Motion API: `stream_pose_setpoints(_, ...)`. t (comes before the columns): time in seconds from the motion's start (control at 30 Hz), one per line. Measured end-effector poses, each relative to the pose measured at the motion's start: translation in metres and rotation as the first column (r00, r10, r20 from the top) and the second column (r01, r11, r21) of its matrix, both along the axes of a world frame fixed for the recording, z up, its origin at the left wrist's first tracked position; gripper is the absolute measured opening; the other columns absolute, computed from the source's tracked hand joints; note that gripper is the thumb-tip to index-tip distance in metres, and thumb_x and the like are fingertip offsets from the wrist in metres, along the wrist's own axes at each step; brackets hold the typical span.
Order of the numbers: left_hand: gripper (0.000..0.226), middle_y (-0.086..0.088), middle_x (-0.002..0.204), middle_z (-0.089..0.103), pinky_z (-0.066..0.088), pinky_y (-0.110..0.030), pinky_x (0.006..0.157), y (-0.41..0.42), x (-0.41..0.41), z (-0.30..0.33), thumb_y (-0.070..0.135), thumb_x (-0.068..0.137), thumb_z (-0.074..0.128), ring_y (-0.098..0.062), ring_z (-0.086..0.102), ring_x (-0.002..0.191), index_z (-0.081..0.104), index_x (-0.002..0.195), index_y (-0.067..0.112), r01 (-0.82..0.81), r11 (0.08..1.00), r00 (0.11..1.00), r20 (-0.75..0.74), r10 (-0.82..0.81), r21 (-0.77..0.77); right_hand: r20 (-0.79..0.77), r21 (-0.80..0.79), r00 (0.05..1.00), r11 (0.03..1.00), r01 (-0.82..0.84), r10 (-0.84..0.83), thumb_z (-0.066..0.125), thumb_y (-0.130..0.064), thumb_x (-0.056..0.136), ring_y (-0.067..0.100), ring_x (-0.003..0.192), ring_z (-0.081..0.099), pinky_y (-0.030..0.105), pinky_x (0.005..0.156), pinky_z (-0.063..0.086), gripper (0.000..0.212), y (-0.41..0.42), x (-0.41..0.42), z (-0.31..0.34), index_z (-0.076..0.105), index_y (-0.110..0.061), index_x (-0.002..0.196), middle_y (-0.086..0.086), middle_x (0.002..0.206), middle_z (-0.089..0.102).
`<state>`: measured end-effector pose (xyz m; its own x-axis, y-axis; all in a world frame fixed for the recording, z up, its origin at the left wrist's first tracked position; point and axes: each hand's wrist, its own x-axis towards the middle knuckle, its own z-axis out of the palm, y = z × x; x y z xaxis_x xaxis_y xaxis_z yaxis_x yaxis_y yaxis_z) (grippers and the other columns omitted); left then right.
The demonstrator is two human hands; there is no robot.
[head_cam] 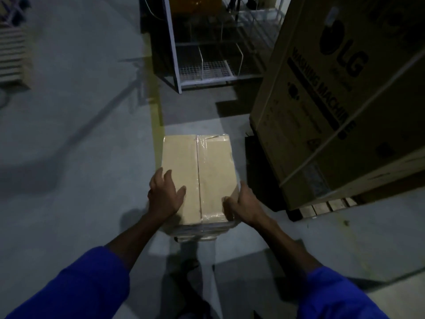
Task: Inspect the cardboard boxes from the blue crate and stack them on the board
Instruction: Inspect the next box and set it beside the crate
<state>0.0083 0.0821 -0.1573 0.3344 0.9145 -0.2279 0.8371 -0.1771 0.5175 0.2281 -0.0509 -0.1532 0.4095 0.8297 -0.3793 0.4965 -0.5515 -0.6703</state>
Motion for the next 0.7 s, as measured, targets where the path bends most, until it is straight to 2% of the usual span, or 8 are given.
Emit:
stream_pose_setpoints(0.07, 0.083, -0.024, 0.160, 0.024, 0.036, -0.057, 0.114, 0.007, -0.005, -0.009, 0.036, 0.094, 0.071, -0.045, 0.032, 0.142, 0.025, 0.156, 0.003, -0.062, 0.994, 0.994, 0.089, 0.070, -0.087, -0.072, -0.030, 0.997, 0.999, 0.024, -0.026, 0.055, -0.071, 0.079, 0.025, 0.108, 0.066, 0.050, 0.092, 0.059, 0.083, 0.004, 0.007, -0.038, 0.044, -0.011, 0.136, 0.008, 0.125, 0.064)
stream_pose_setpoints(0.17, 0.091, -0.019, 0.157, 0.030, 0.041, -0.049, 0.111, 0.012, -0.009, -0.020, 0.040, 0.094, 0.069, -0.038, 0.041, 0.138, 0.012, 0.159, 0.012, -0.130, 0.964, 0.949, 0.252, 0.188, -0.232, -0.165, -0.052, 0.985, 0.997, 0.049, -0.057, 0.054, -0.086, 0.080, 0.028, 0.095, 0.070, 0.056, 0.082, 0.061, 0.085, 0.007, 0.010, -0.071, 0.047, -0.017, 0.130, 0.008, 0.113, 0.069)
stream_pose_setpoints(0.3, 0.086, -0.016, 0.153, 0.041, 0.044, -0.050, 0.109, 0.016, -0.007, -0.022, 0.034, 0.096, 0.070, -0.037, 0.048, 0.135, 0.015, 0.159, 0.016, -0.147, 0.940, 0.917, 0.315, 0.246, -0.308, -0.176, -0.072, 0.966, 0.981, 0.179, -0.189, 0.054, -0.078, 0.076, 0.027, 0.103, 0.069, 0.052, 0.089, 0.060, 0.085, 0.013, -0.012, -0.015, 0.043, -0.019, 0.135, 0.005, 0.120, 0.065)
stream_pose_setpoints(0.37, 0.086, -0.017, 0.153, 0.042, 0.043, -0.049, 0.110, 0.017, -0.002, -0.014, 0.031, 0.096, 0.070, -0.038, 0.047, 0.135, 0.015, 0.159, 0.015, -0.131, 0.945, 0.919, 0.320, 0.229, -0.301, -0.175, -0.052, 0.953, 0.969, 0.240, -0.246, 0.059, -0.073, 0.082, 0.025, 0.103, 0.069, 0.052, 0.091, 0.060, 0.076, 0.009, -0.017, 0.002, 0.049, -0.018, 0.133, 0.004, 0.120, 0.067)
stream_pose_setpoints(0.5, 0.084, -0.016, 0.156, 0.040, 0.037, -0.037, 0.109, 0.011, 0.017, 0.017, 0.025, 0.098, 0.068, -0.034, 0.044, 0.138, 0.014, 0.162, 0.012, -0.068, 0.977, 0.933, 0.335, 0.135, -0.204, -0.249, 0.005, 0.900, 0.929, 0.370, -0.357, 0.068, -0.045, 0.097, 0.024, 0.112, 0.065, 0.047, 0.097, 0.057, 0.056, -0.010, -0.014, 0.018, 0.049, -0.014, 0.139, 0.005, 0.127, 0.064)
stream_pose_setpoints(0.6, 0.083, -0.014, 0.154, 0.041, 0.037, -0.031, 0.100, 0.000, 0.038, 0.045, 0.026, 0.097, 0.067, -0.031, 0.047, 0.134, 0.015, 0.161, 0.016, 0.028, 0.997, 0.921, 0.390, 0.005, -0.078, -0.285, 0.060, 0.841, 0.867, 0.495, -0.461, 0.069, -0.050, 0.093, 0.028, 0.112, 0.067, 0.051, 0.094, 0.059, 0.061, -0.030, -0.005, 0.038, 0.048, -0.017, 0.140, 0.004, 0.125, 0.065)
stream_pose_setpoints(0.7, 0.086, -0.013, 0.155, 0.039, 0.042, -0.040, 0.106, -0.021, 0.065, 0.070, 0.030, 0.096, 0.068, -0.033, 0.046, 0.134, 0.013, 0.161, 0.019, 0.102, 0.995, 0.904, 0.417, -0.096, 0.008, -0.294, 0.134, 0.798, 0.804, 0.580, -0.526, 0.069, -0.054, 0.089, 0.032, 0.105, 0.071, 0.057, 0.087, 0.062, 0.061, -0.065, 0.011, 0.055, 0.046, -0.022, 0.136, 0.008, 0.120, 0.068)
